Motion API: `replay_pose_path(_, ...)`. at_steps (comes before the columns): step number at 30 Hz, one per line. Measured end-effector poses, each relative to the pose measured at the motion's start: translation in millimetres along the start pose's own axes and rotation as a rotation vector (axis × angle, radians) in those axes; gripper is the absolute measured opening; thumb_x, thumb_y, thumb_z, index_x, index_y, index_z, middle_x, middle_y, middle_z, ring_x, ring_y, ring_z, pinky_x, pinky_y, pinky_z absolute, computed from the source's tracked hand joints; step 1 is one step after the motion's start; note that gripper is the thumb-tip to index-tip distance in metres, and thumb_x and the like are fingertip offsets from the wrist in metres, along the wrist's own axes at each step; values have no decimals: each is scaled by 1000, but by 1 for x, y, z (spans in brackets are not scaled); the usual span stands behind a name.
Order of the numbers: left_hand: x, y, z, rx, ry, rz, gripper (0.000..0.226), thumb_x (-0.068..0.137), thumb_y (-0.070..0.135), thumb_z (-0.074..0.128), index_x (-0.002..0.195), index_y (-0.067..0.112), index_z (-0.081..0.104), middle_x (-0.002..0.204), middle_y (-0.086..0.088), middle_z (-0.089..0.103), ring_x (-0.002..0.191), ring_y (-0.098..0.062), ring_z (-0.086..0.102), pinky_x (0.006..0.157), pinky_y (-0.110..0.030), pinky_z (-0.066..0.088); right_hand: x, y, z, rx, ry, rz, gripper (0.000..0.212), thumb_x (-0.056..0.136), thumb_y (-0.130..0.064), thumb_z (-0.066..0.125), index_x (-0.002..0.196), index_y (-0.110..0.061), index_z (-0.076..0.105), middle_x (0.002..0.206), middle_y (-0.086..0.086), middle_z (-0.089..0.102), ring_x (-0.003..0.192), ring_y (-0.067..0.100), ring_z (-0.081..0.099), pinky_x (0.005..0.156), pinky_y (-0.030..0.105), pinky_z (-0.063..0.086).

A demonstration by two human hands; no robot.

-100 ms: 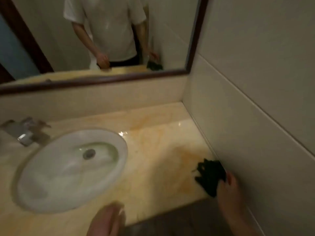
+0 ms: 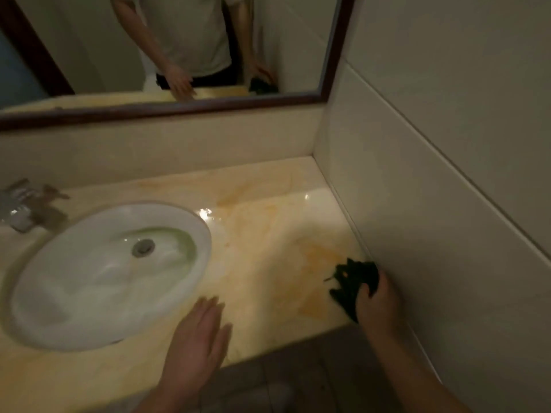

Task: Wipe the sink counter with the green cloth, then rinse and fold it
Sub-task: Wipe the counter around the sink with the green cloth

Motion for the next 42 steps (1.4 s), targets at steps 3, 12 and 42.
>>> replay_pose_path(3,19,-6,44,196,-168,-21,70,98,55,16,149,11,34,158,-8,27,148,-26,17,118,-41,15,5,-5,33,-186,-127,-9,60,100,-27,43,151,-3,24,159,16,22,145,31,22,120,42,20)
replay_pose_path(12,17,-5,56,310,-202,-7,67,99,48,20,154,11,12,162,-8,8,150,-25,0,118,-46,7,57,-68,89,-404,-238,-316,69,97,-48,38,154,-15,18,162,14,9,149,30,8,121,40,8)
replay_pose_path(42,12,-9,45,139,-151,-28,67,97,46,12,155,13,5,163,-6,0,149,-19,-9,121,-40,3,-66,-58,96,-408,-292,-528,58,94,-28,46,147,-7,34,157,19,24,143,35,26,119,40,18)
Point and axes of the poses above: each hand's wrist, its own x-axis towards the middle knuckle, its own z-axis out of the palm, y = z × x, the point moved 9 cm from there along x, towards the middle knuckle
